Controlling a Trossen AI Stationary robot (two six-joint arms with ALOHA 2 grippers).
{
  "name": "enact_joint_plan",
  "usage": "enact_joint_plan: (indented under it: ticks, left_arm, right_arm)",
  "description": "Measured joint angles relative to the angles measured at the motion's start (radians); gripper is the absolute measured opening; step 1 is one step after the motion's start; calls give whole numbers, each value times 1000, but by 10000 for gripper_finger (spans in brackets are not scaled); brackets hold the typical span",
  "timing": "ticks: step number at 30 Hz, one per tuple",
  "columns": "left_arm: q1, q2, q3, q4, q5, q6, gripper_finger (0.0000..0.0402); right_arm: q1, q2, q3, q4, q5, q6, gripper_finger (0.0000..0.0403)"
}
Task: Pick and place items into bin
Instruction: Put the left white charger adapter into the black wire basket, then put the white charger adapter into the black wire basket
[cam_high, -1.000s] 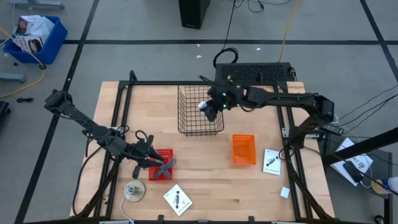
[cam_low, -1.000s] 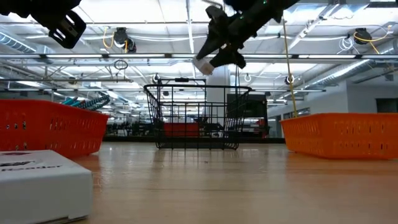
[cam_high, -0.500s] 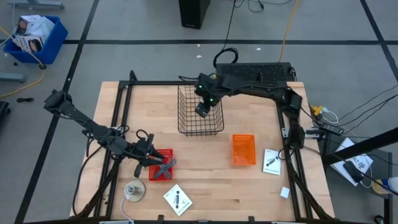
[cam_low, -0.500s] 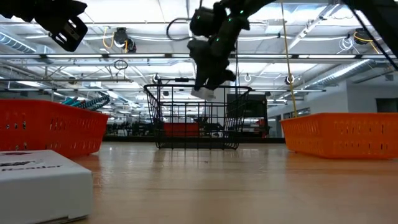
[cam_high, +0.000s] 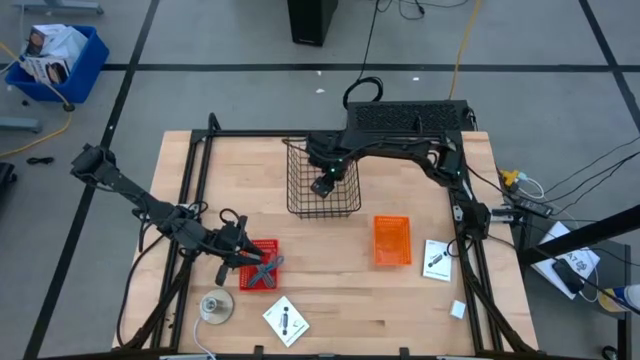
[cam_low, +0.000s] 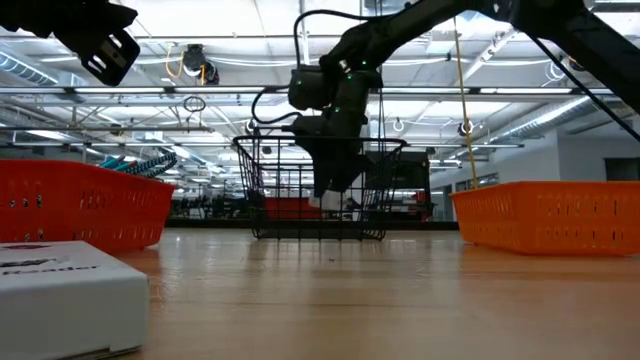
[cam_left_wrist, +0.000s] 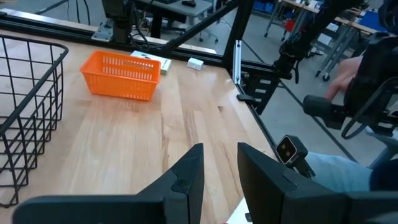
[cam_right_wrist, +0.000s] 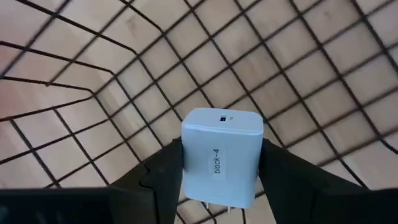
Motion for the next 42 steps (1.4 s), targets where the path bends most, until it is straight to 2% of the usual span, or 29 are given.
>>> enact_joint_plan:
  ticks: [5,12,24,30,34,38,42]
  left_arm:
    - [0,0,0,0,0,0,102]
    - [0,0,0,-4,0,-1,102]
    - [0,0,0,-8,0,-11,102]
    - [0,0,0,-14,0,-11,102]
    - [0,0,0,-12,0,-8,102]
    - [0,0,0,-12,0,-9,102]
    - [0,0,0,-13,0,-15,102]
  right_arm:
    - [2,8,0,1,-9,-13,186]
    - [4,6,0,16,-4,-43,218]
    - [10,-33,-1,47,-9,-32,210]
    - [21,-149,-1,-51,0,-4,210]
    - [61,-256,-13,-59,-4,81,210]
    - [142,-381,-114,61,-16,152,210]
    - [268,-526,-299,296,-23,223,210]
